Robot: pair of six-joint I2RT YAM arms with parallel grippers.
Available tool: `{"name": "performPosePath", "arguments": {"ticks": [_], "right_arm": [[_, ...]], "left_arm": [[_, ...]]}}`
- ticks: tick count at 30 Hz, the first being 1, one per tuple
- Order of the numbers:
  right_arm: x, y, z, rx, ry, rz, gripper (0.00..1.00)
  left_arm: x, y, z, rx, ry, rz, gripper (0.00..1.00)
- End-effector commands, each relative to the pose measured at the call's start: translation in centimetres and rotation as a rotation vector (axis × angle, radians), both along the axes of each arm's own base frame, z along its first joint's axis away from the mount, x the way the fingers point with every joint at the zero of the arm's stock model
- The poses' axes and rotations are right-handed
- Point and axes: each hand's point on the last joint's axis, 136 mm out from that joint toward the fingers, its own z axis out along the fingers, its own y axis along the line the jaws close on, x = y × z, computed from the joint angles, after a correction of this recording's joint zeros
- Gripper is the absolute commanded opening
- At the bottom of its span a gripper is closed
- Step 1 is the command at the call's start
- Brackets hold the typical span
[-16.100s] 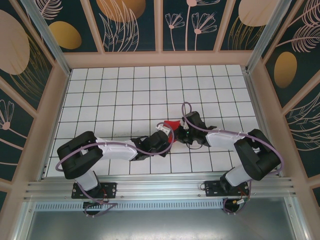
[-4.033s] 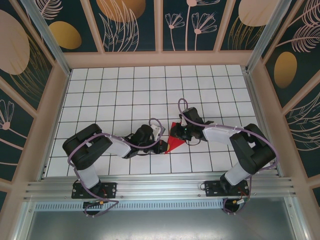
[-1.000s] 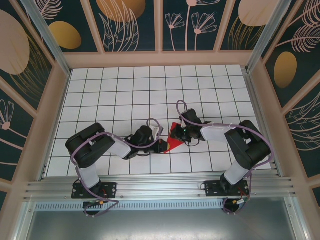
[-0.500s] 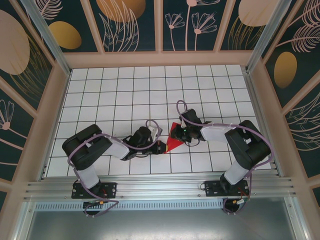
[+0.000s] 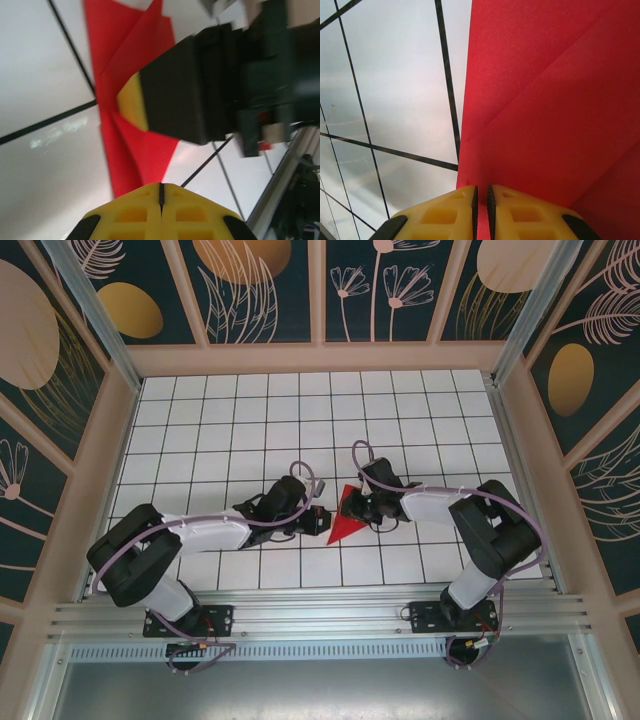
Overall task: Fold a paper plane with a square sheet of paper (pick it up from the middle)
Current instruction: Fourth fold the wing at the center of the table.
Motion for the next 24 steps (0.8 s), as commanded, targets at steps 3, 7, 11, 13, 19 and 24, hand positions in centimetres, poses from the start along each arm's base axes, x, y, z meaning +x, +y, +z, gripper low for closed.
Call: {"name": "performPosePath", "arguments": {"ticks": [3,7,11,13,19,24], "right_arm": [[-0.1,-0.3,-1.1,-0.048,0.026,-0.007,0.17],[-0.1,-0.2,-0.9,-0.049,0.022,-0.006,0.17],[-0.2,-0.3,-0.9,-0.051,0.023,-0.005,0.17],[-0.2,-0.4,-0.8,-0.05,0.022,-0.008,0.17],[-0.3,-0.4,-0.9,-0.054,0.025,-0.007,0.17],[-0.2,-0.4,-0.9,-0.055,0.024,-0.005,0.17]], "left_arm": [[-1.2,-1.5,0.3,0.004,0.01,-0.068,0.04],[-1.4,-2.6,-1.0,0.018,0.027,-0.09,0.04],[-1.1,-2.8,-2.2,0.048,0.027,-0.085,0.04],[-1.0,-3.0,-2.7,0.064,0.025,-0.085,0.04],[-1.0,-2.2,-4.9,0.139,0.039,-0.082,0.04],[-1.5,-1.0,-6.9,0.197,0.06,-0.08,0.04]]}}
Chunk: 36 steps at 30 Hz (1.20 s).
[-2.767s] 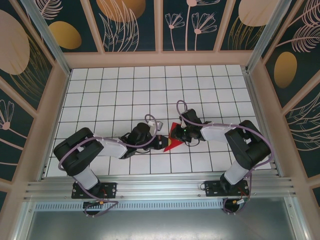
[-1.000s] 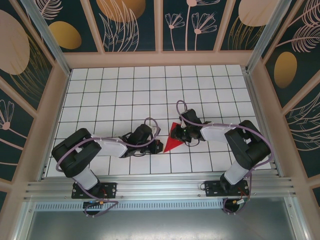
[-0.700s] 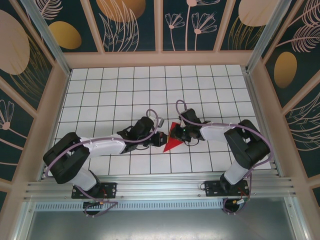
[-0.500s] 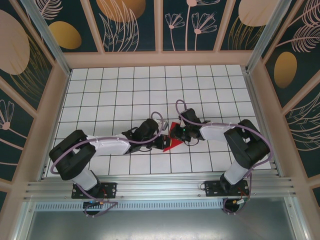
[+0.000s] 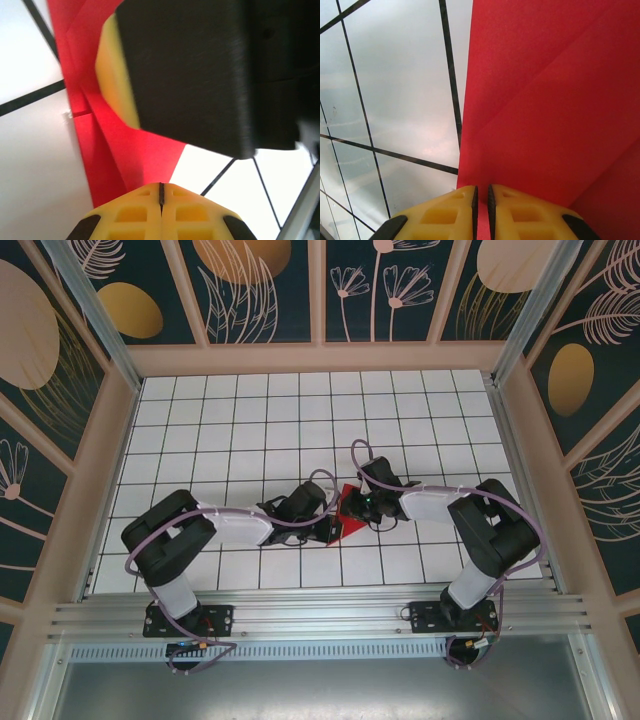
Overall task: Fold a paper plane with a square sheet of paper (pick it up from the middle)
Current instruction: Fourth fold the wing at the center of the table.
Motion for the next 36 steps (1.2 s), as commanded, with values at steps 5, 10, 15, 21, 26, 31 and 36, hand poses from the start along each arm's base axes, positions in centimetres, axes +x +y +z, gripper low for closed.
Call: {"name": "performPosePath", "arguments": {"ticks": [5,10,15,21,26,31,36], "right_arm": [[-0.5,-0.7,-1.2,-0.059,0.03,-0.009,0.17],[-0.6,-0.8,-1.4,-0.062,0.034,-0.011,0.17],[-0.6,-0.7,-1.5,-0.061,0.036,-0.007,0.17],[-0.7,-0.7,-1.8,-0.067,0.044,-0.003,0.17],[-0.6,-0.6,-1.7,-0.064,0.04,-0.003,0.17],[-0.5,-0.5,-1.5,-0.065,0.04,0.001,0.17],[-0.5,-0.5,-1.3,-0.068,0.036,0.004,0.17]], "left_arm": [[-1.0,2.3,-3.2,0.114,0.01,-0.008,0.03],[-1.9,2.8,-4.1,0.107,0.032,-0.017,0.03],[-2.7,2.0,-3.2,0.03,0.055,-0.045,0.03],[-1.5,1.2,0.2,-0.008,-0.024,-0.043,0.07],[-1.2,0.9,1.2,-0.018,-0.046,-0.049,0.07],[-1.2,1.6,-0.6,0.037,-0.026,-0.033,0.07],[-1.4,2.6,-2.0,0.072,-0.016,-0.011,0.04]]}}
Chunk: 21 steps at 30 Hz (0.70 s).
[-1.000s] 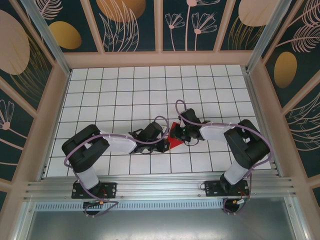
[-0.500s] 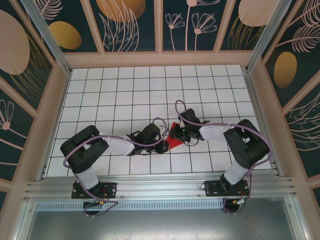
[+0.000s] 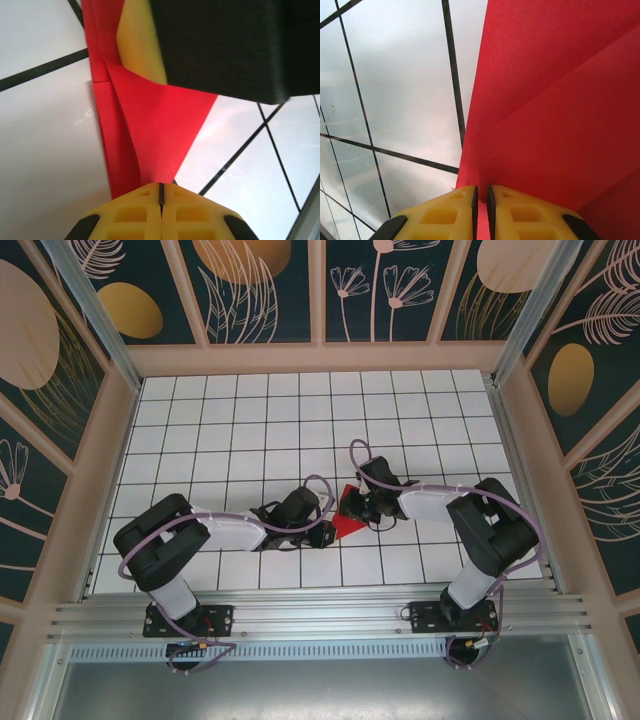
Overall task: Fold a paper plane with a square sheet of paper (pick it up from the middle)
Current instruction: Fourth fold the wing at the center of the table.
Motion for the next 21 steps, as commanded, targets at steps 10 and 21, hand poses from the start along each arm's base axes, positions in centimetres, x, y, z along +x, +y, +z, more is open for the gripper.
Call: {"name": "performPosePath", "arguments": {"ticks": [10,21], "right_arm": [[-0.7,-0.9,-1.9,-0.075,0.04,-0.005,0.17],[-0.3,-0.7,-1.6,-0.075,0.032,-0.002,0.17]], "left_arm": [[-2.1,2.8,-3.8,0.083,0.07,0.02,0.02],[-3.1,4.1,-2.3,0.065,0.064,0.027,0.02]]}}
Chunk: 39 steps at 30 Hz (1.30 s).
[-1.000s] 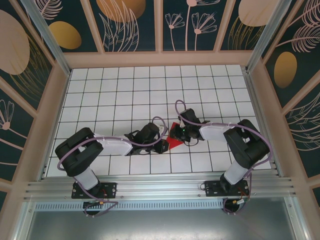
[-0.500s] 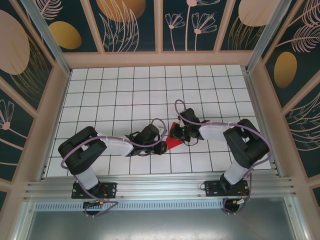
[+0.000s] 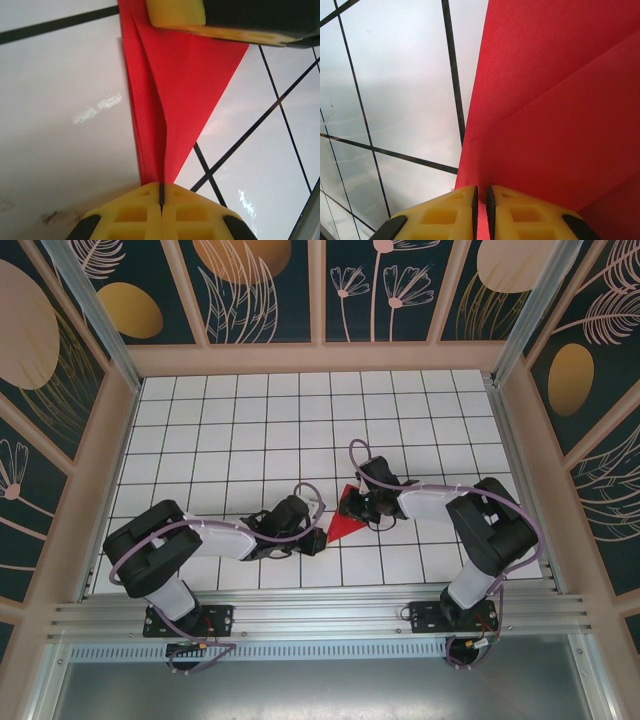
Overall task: Fold a paper plane with a square sheet of paper (pick it up from the middle)
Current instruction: Fourth fold the wing at the center of the table.
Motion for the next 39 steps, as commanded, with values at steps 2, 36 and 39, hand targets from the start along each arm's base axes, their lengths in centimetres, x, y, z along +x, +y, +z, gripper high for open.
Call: {"name": "performPosePath", "arguments": {"ticks": [2,36,39], "right_arm": [[-0.2,-0.6,-1.4,-0.068,0.026,-0.002,0.17],[1.0,0.0,3.5,0.01,-0.092,-0.014,0.19],[1.1,-0.5,4.7,0.011,-0.124,-0.037,0.19]], "left_arm": [[-1.7,2.2,-1.4,0.079,0.064,0.013,0.02],[1.9,-0.8,-2.2,0.039,0.017,0.068,0.0],[1.7,-0.7,-2.4,0.036,0.024,0.069,0.0]]}}
